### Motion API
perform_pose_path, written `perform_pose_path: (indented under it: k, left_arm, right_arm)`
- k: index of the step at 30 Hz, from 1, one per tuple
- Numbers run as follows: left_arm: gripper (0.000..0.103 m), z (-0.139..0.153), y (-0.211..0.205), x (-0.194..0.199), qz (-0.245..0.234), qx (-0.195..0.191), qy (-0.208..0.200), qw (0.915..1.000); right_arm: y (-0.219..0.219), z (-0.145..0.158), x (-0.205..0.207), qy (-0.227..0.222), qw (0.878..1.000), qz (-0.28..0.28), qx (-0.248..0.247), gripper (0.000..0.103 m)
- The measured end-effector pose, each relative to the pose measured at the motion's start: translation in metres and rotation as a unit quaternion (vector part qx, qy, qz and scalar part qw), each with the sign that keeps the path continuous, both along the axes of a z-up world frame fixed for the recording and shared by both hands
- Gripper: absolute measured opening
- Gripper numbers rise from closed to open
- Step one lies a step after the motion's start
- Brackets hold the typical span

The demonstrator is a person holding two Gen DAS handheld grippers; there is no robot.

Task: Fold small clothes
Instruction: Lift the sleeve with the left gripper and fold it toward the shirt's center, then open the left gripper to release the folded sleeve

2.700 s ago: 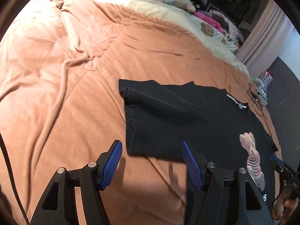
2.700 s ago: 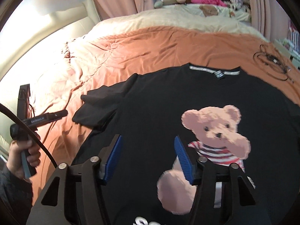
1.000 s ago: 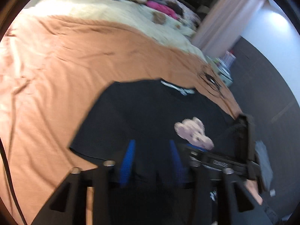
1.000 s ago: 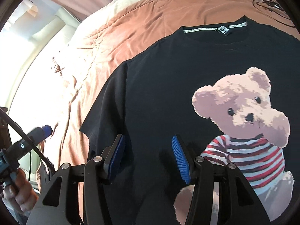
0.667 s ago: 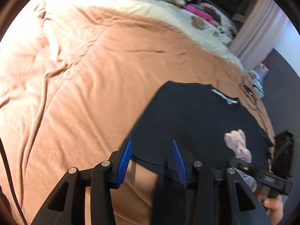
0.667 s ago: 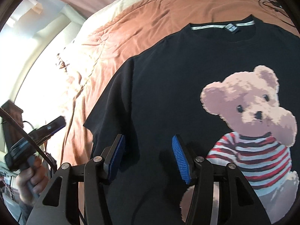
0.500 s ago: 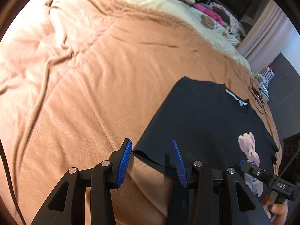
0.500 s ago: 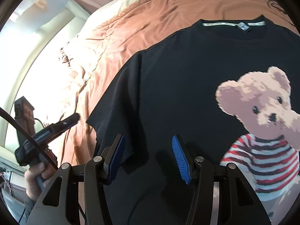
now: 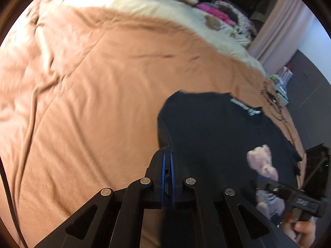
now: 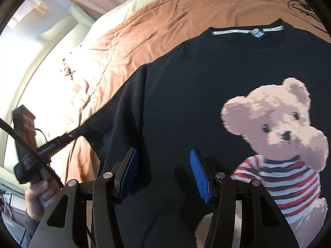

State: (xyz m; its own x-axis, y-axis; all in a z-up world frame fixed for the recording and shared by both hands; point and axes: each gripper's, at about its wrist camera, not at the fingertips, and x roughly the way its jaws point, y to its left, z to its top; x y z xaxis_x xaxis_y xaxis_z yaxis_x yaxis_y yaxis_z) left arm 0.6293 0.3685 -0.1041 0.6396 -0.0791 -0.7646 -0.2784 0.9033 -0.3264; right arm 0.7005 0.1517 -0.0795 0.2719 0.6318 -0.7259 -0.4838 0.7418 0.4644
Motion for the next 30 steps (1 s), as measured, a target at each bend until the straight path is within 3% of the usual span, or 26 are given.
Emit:
perform_pose_path:
  k: [7,10,22,26,30]
  left_arm:
    - [0.005,0.053,-0.049,0.03,-0.049,0.034,-0.023,0.9979]
    - [0.005,0.06,-0.069,0.049,-0.065,0.041,-0.019,0.9969]
    - [0.006,0.048,-0.143,0.113,-0.133,0.039,0.0,0.9904]
    - [0.029,0.046,-0.152,0.119,-0.137,0.035,0.001,0.99]
    - [0.032,0.042,-0.14,0.112,-0.123,0.045,0.005,0.9914]
  right_arm:
    - [-0.033,0.015,0.0,-0.022,0.998,-0.051,-0.025,0.05]
    - [-0.044,0.017,0.003,-0.021,0.998,-0.064,-0.017,0.061]
    - [-0.106,0.008,0.033,0.01,0.996,-0.087,0.03,0.063]
    - [-0.112,0.006,0.038,0.013,0.996,-0.086,0.035,0.063]
    - [-0.107,0.004,0.04,0.014,0.996,-0.073,0.044,0.063]
